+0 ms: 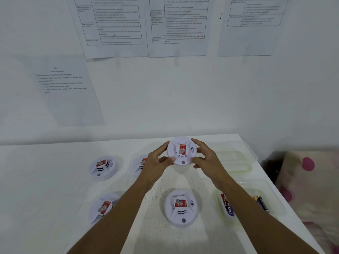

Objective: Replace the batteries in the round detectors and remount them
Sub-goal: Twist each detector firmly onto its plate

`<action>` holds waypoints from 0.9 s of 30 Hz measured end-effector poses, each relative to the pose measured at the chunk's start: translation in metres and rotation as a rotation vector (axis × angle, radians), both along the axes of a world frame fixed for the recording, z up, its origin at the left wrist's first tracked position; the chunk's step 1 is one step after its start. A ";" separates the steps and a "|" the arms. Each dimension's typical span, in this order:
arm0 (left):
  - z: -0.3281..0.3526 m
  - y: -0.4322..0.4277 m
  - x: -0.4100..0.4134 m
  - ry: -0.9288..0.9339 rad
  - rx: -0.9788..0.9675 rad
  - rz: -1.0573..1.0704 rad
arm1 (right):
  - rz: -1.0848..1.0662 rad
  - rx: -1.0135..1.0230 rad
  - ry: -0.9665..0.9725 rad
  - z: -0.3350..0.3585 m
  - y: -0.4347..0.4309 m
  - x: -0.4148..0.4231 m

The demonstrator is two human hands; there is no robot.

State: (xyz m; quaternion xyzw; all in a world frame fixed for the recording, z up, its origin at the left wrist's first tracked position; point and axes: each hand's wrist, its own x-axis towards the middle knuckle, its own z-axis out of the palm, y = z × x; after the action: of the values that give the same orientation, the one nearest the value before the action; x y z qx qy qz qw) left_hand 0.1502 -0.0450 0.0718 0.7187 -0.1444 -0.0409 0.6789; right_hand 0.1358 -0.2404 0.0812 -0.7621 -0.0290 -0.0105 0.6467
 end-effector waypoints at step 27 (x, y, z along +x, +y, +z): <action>-0.007 -0.002 0.002 0.016 -0.039 0.061 | -0.052 -0.029 -0.008 -0.001 -0.001 -0.003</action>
State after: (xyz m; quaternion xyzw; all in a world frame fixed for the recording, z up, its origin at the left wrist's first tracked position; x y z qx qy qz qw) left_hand 0.1519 -0.0468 0.0644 0.7091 -0.1179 -0.0230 0.6948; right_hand 0.1332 -0.2414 0.0799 -0.7719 -0.0119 -0.0300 0.6349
